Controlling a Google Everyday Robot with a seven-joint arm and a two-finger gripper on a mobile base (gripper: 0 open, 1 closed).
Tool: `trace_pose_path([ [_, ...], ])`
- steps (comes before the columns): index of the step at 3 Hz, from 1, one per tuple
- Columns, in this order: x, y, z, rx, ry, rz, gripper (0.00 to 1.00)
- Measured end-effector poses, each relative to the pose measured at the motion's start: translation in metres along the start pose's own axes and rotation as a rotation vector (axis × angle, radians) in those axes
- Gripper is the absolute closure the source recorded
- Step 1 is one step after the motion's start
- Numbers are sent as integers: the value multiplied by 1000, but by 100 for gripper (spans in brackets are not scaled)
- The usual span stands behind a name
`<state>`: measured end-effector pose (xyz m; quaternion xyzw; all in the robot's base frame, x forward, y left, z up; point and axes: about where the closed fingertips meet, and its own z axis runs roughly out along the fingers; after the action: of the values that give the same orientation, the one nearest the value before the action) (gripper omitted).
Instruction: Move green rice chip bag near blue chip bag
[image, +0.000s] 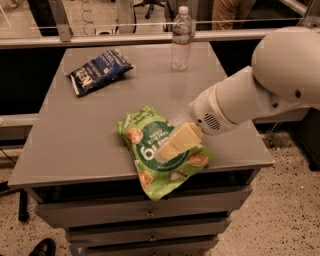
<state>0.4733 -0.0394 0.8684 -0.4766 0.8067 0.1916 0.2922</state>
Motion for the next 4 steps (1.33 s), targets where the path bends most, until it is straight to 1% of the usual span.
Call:
trace_pose_path([
  [1, 0, 15, 20, -54, -10, 69, 0],
  [2, -7, 33, 38, -106, -32, 118, 18],
  [3, -13, 42, 48, -128, -48, 139, 41],
  [4, -13, 42, 48, -126, -55, 151, 64],
])
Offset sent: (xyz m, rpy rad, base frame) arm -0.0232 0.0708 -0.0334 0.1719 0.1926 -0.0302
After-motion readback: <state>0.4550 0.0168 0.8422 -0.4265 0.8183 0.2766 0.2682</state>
